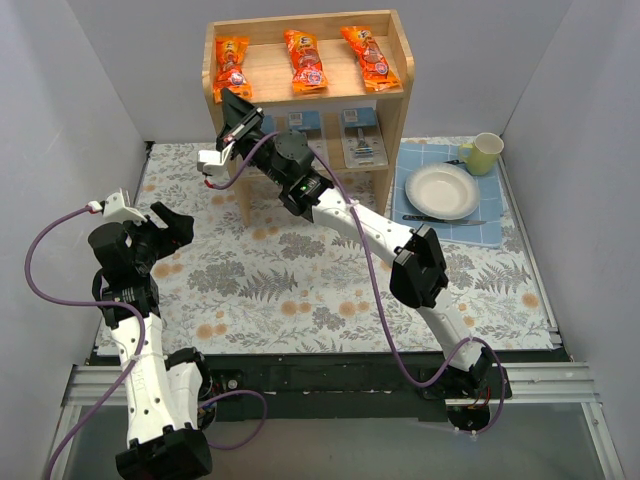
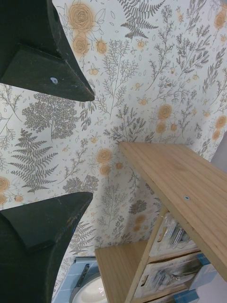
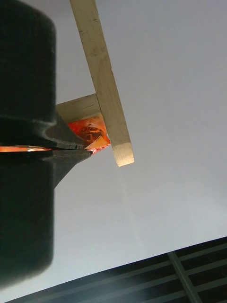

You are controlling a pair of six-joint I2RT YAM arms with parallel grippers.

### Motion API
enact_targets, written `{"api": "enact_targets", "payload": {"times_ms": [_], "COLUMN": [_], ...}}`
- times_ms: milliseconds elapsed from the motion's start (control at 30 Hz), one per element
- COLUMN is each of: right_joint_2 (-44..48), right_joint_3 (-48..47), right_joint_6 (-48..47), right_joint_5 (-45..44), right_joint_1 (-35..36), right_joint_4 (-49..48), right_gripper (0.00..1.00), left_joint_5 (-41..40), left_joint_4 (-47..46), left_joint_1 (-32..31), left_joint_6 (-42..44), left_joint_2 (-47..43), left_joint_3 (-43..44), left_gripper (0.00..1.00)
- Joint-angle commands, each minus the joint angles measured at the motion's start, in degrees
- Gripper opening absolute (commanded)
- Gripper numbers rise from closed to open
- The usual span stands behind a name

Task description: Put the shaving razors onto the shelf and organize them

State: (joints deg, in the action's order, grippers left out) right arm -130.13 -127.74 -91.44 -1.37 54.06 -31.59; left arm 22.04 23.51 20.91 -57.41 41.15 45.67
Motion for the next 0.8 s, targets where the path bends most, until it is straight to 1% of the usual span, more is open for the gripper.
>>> {"api": "enact_targets", "payload": {"times_ms": [0, 33, 100, 133, 167, 233, 433, 500, 567, 600, 633, 667, 700, 767], "right_joint_2": [-0.57, -0.57, -0.48, -0.39, -0.39, -0.22, 1.36, 3.2, 4.96, 7.32, 8.65, 9.97, 12.33, 14.62], "right_joint_3": [-1.98, -1.9, -1.9, -1.9, -1.9, -1.63, 0.12, 2.49, 6.6, 8.63, 10.65, 12.59, 16.96, 21.54], "right_joint_6": [0.74, 0.82, 0.65, 0.73, 0.74, 0.65, 0.3, 0.47, 1.08, 1.61, 1.96, 2.23, 2.32, 2.49], "right_joint_5": [0.49, 0.49, 0.57, 0.58, 0.58, 0.75, 0.58, 0.4, 0.75, 0.92, 1.01, 3.28, 3.3, 2.17], "right_joint_1": [-0.1, -0.01, -0.01, -0.01, -0.1, -0.1, 0.52, 1.04, 1.31, 1.66, 1.83, 2.01, 2.71, 3.76], "right_joint_4": [-3.73, -4.26, -4.09, -4.09, -4.52, -5.23, -6.28, -6.99, -7.25, -7.17, -7.25, -7.6, -8.21, -10.67], "right_gripper": [0.02, 0.17, 0.35, 0.47, 0.51, 0.56, 0.6, 0.61, 0.62, 0.62, 0.64, 0.66, 0.68, 0.73], "left_joint_5": [-0.33, -0.51, -0.51, -0.42, -0.51, -0.51, -0.25, -0.07, 0.02, 0.1, 0.28, 0.54, 0.72, 2.03], "left_joint_4": [0.93, 1.01, 1.28, 1.19, 1.28, 1.19, 1.19, 1.1, 0.66, 0.49, 0.31, -0.04, -0.21, -1.0], "left_joint_1": [0.54, 0.54, 0.63, 0.63, 0.63, 0.71, 0.71, 0.71, 0.71, 0.71, 0.71, 0.71, 0.71, 0.71], "left_joint_6": [0.98, 0.98, 0.98, 0.98, 0.98, 0.98, 0.81, 0.72, 0.54, 0.54, 0.46, 0.28, 0.19, 0.19], "left_joint_2": [-0.98, -1.07, -1.24, -1.24, -1.24, -1.33, -1.51, -1.42, -1.42, -1.33, -1.24, -1.16, -1.07, -1.07], "left_joint_3": [1.0, 1.0, 1.0, 1.0, 1.09, 1.0, 1.0, 0.91, 1.0, 0.91, 1.09, 1.09, 1.09, 1.17], "left_gripper": [0.77, 0.77, 0.77, 0.77, 0.77, 0.77, 0.77, 0.77, 0.77, 0.77, 0.77, 0.77, 0.77, 0.79]}}
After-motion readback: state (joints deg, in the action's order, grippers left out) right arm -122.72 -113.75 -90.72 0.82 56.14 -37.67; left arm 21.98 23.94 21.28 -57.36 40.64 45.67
